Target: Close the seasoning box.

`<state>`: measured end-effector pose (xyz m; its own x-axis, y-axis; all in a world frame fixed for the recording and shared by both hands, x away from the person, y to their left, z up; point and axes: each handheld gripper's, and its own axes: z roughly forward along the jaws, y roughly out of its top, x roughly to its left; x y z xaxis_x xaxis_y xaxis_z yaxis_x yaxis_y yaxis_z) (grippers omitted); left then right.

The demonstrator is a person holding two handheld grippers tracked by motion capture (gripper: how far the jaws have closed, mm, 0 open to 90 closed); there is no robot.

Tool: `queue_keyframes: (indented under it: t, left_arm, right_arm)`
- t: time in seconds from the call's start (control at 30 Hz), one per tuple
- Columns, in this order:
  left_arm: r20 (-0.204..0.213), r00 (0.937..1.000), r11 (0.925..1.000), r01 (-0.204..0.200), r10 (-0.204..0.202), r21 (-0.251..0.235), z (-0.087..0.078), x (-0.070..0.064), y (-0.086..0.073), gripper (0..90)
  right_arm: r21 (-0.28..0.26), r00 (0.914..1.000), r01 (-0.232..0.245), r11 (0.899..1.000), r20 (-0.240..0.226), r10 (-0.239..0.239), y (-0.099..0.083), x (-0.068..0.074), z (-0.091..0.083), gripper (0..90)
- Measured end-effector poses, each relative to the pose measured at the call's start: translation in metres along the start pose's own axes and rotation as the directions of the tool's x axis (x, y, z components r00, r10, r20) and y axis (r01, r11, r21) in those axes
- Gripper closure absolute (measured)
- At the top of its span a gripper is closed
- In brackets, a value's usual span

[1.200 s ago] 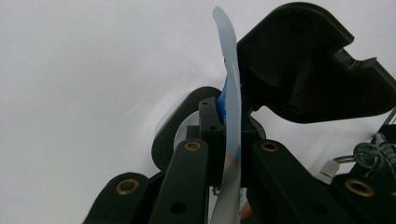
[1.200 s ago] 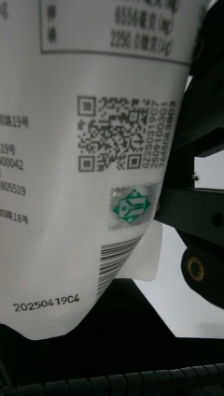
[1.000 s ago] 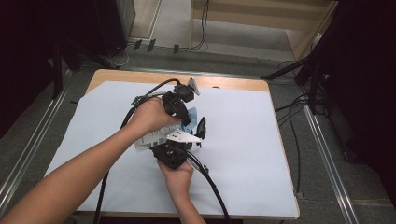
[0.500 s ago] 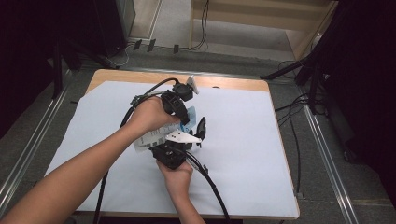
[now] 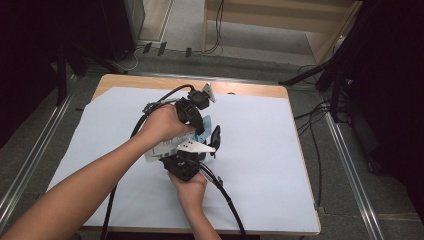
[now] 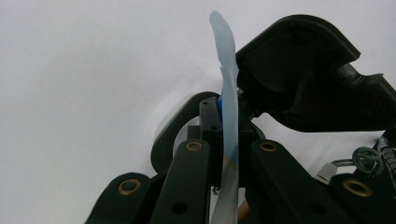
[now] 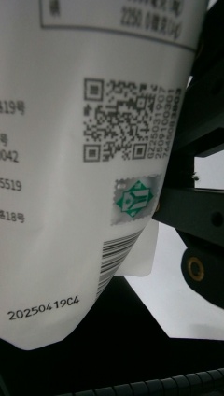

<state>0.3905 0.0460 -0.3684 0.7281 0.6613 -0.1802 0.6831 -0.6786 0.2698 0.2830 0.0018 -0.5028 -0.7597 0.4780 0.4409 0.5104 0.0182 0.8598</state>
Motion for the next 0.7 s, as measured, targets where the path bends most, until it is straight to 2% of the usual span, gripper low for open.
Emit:
queue_keyframes:
  t: [0.2,0.47,0.57,0.7]
  left_arm:
    - [0.026,0.9997,0.9998,0.005,-0.004,-0.017,-0.0005,0.0033,-0.0015,89.2]
    - [0.028,0.9996,0.9994,-0.005,0.006,-0.033,-0.0013,0.0028,-0.0017,88.1]
    - [0.038,0.9993,0.9998,0.001,0.000,-0.019,-0.0005,0.0024,-0.0011,88.5]
    - [0.022,0.9997,0.9999,0.005,-0.005,-0.016,0.0005,0.0013,-0.0003,89.0]
  right_arm:
    - [-0.003,1.0000,0.005,1.000,-0.005,-0.005,0.0010,0.0001,-0.0007,90.0]
    - [-0.009,0.9998,0.012,1.000,-0.014,-0.013,0.0032,0.0013,-0.0011,90.0]
    - [-0.008,0.9998,0.013,1.000,-0.017,-0.013,0.0040,0.0019,-0.0010,90.0]
    - [0.001,0.9999,0.008,1.000,-0.015,-0.008,0.0031,0.0018,0.0001,90.0]
